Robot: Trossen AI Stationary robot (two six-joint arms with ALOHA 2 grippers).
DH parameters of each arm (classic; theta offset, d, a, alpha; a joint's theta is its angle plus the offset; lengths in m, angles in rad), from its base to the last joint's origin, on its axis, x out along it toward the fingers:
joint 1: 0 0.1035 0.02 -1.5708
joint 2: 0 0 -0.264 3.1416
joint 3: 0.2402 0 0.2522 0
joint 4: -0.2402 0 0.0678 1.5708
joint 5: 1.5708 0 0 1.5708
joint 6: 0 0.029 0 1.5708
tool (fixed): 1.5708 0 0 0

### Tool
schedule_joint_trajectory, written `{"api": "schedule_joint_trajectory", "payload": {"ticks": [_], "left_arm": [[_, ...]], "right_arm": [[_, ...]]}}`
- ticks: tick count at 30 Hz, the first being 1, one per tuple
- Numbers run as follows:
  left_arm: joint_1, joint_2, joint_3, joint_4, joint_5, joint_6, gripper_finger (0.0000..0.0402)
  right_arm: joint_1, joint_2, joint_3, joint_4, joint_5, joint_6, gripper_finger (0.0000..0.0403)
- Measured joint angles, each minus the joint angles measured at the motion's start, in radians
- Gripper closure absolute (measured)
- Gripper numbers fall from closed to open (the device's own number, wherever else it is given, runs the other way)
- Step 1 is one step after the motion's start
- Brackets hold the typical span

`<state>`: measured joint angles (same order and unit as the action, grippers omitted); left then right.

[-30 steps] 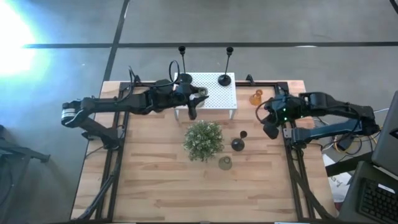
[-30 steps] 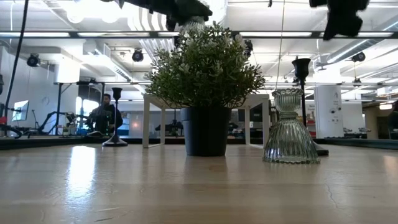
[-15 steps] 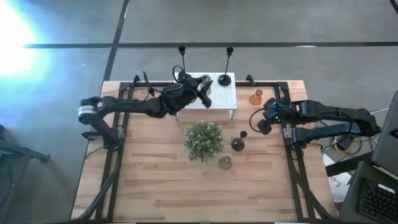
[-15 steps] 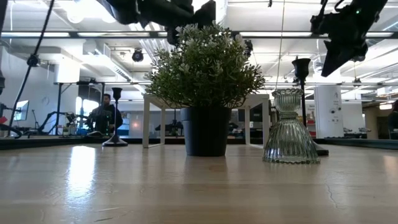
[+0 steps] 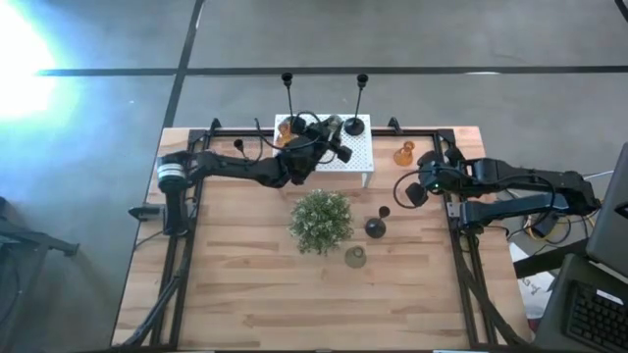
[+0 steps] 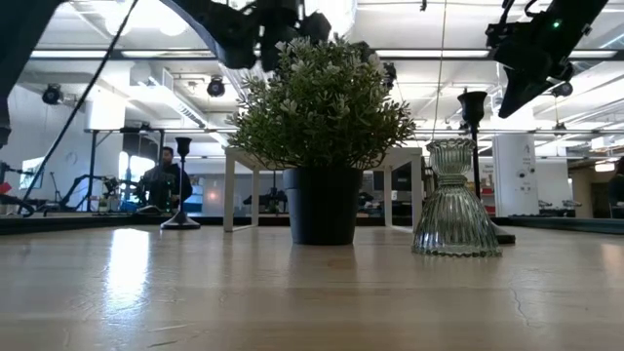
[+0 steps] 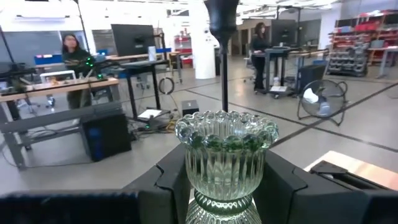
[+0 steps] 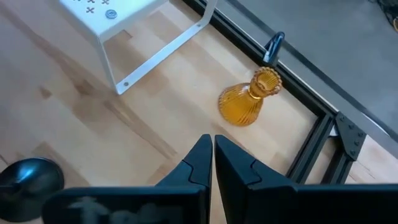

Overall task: Pick & Place candle stick holders
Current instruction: Put the bottom green glass candle holder on the shelf

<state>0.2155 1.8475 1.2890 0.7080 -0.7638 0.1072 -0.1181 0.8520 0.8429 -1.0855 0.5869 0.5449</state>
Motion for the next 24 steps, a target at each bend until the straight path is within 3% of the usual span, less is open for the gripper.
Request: {"api": "schedule_joint_trajectory", "payload": {"ticks": [7,24], "left_arm": [[0.007,0.074,0.073,-0.005,-0.099,0.012,0.0269],[0.039,0.142,0.094,-0.006,-0.116,-0.081,0.0269]], "right_arm": [[0.000,0.000,0.000,0.000,0.001,-0.028,0.0390],[0.000,0.000,0.000,-0.001,0.000,-0.074,0.0390]]}}
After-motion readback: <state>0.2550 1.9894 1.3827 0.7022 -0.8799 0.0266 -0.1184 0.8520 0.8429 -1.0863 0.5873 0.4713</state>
